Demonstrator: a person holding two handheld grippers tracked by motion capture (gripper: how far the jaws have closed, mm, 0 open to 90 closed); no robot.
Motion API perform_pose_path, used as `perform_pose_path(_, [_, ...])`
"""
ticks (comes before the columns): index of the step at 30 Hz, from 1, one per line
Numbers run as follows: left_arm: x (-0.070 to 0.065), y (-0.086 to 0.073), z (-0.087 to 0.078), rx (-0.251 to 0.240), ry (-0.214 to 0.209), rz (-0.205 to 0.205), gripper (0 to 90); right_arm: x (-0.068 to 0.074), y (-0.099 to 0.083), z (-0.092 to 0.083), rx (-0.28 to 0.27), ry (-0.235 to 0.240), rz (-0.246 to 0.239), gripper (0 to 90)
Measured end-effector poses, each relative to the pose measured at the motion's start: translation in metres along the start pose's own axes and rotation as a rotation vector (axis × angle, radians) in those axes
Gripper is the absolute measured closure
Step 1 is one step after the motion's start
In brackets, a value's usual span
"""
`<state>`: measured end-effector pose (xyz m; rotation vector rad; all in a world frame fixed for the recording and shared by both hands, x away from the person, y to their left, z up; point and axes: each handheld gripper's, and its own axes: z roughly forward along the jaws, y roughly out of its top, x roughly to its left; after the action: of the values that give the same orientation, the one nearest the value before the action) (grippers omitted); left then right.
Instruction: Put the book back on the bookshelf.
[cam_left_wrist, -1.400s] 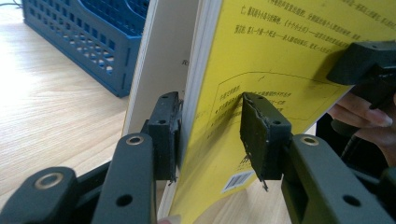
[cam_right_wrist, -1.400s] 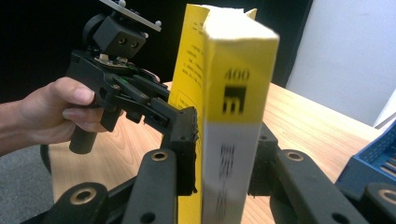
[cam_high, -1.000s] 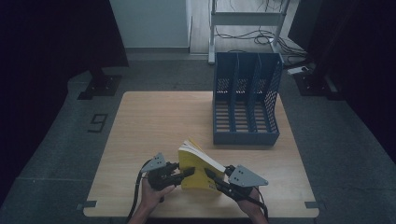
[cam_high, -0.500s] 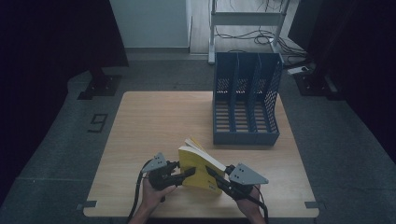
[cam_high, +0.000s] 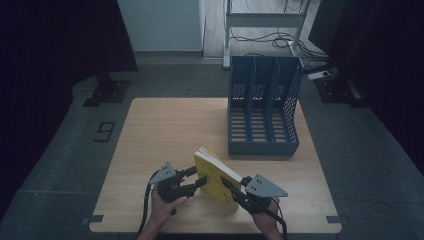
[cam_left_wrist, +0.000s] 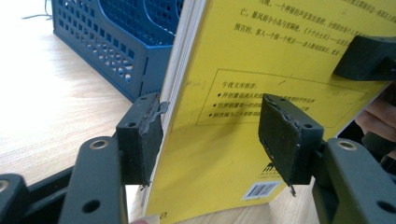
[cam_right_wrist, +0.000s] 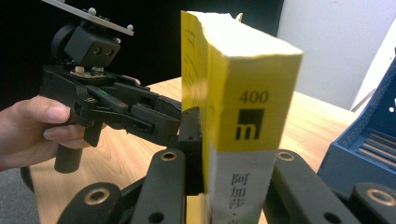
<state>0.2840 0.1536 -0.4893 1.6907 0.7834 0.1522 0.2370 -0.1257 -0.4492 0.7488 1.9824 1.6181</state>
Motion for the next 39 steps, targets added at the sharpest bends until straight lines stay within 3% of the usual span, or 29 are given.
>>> perform_pose_path(12, [0.001, 0.001, -0.002, 0.001, 0.027, -0.02, 39.8, -0.001, 0.002, -0.004, -0.01, -0.017, 0.008, 75.0])
perform_pose_path(22, [0.0, 0.001, -0.001, 0.03, 0.061, -0.003, 39.6, -0.003, 0.003, -0.006, -0.023, -0.05, 0.017, 75.0])
perform_pose_path(28, [0.002, 0.0, -0.001, 0.041, 0.064, -0.004, 39.4, -0.007, 0.005, -0.009, -0.031, -0.087, 0.028, 75.0])
perform_pose_path(39, [0.005, -0.001, 0.001, 0.07, 0.069, -0.011, 39.1, -0.008, 0.008, -0.014, -0.058, -0.102, 0.039, 75.0])
